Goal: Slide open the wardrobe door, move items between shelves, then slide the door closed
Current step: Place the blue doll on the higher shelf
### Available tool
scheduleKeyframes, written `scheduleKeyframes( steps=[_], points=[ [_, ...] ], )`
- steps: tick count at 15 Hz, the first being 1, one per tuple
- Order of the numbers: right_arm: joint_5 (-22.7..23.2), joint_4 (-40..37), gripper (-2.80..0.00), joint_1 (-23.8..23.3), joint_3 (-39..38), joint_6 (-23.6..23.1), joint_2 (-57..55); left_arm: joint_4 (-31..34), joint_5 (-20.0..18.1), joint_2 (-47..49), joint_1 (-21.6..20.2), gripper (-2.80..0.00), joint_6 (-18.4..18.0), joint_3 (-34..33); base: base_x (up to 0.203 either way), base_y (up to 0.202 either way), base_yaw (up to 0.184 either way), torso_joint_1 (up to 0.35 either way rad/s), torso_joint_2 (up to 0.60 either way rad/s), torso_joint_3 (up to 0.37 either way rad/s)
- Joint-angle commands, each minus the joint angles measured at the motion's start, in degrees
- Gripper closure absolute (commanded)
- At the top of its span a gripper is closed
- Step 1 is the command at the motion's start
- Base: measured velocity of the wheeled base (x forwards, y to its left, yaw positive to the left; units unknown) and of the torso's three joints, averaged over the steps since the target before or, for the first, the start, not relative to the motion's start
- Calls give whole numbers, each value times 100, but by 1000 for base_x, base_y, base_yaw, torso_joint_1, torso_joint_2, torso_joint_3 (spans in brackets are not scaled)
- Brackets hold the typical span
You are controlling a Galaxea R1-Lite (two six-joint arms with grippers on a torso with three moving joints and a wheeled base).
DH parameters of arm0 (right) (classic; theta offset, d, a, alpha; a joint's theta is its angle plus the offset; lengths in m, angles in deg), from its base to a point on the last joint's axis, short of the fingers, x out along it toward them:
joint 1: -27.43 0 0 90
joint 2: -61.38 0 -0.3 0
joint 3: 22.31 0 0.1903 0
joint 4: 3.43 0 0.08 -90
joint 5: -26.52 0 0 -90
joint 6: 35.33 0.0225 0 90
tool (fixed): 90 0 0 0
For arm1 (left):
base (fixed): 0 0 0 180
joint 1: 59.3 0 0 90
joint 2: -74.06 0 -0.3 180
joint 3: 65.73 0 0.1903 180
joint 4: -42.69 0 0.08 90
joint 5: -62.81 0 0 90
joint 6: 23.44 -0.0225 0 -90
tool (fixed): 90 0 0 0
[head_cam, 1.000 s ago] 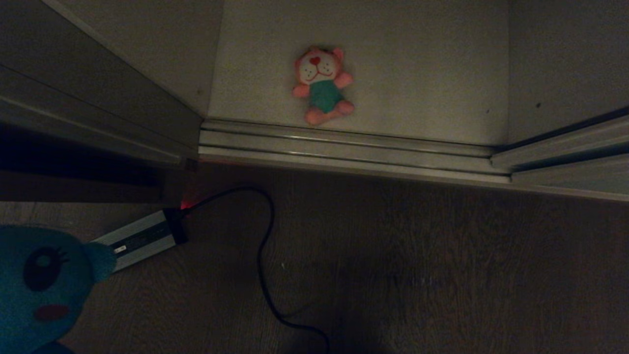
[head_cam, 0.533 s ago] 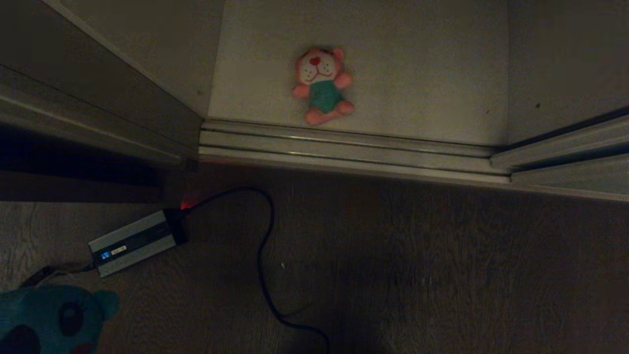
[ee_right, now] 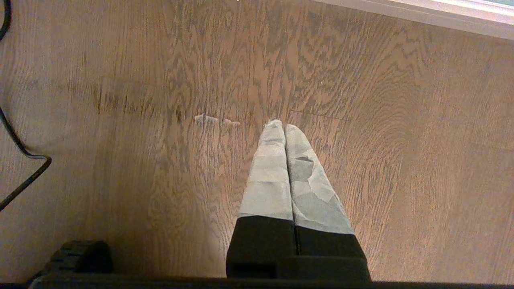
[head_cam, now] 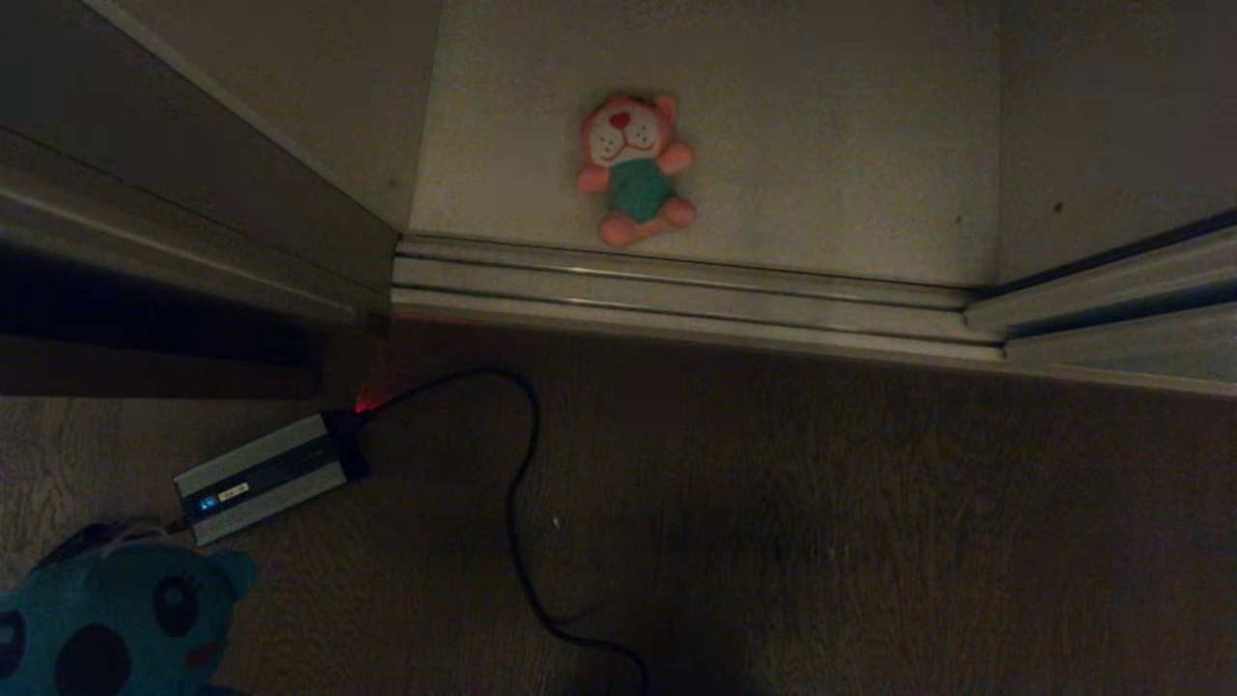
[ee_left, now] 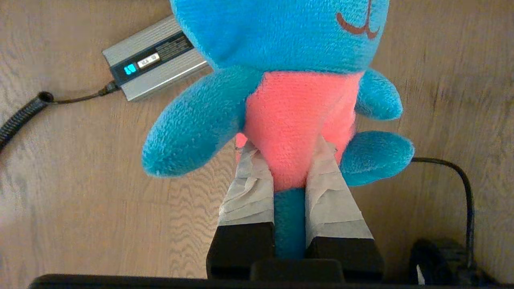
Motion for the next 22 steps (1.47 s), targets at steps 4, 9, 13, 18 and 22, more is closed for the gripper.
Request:
scheduleKeyframes(
  steps=[4, 9, 13, 18, 22],
  points=[
    [3, 0, 0, 4, -18, -3, 9, -60, 42, 16, 0, 0, 120, -58, 0, 0, 0, 0, 0, 0],
    [3, 0, 0, 4, -18, -11, 9, -67, 51, 16, 0, 0, 174, -58, 0, 0, 0, 0, 0, 0],
    [3, 0, 0, -2, -18, -9, 9, -58, 51, 16, 0, 0, 103, -67, 0, 0, 0, 0, 0, 0],
    [3, 0, 0, -4, -18, -3, 9, -67, 50, 16, 0, 0, 139, -59, 0, 0, 0, 0, 0, 0],
    [3, 0, 0, -4, -18, -3, 9, -67, 51, 16, 0, 0, 174, -58, 0, 0, 0, 0, 0, 0]
  ],
)
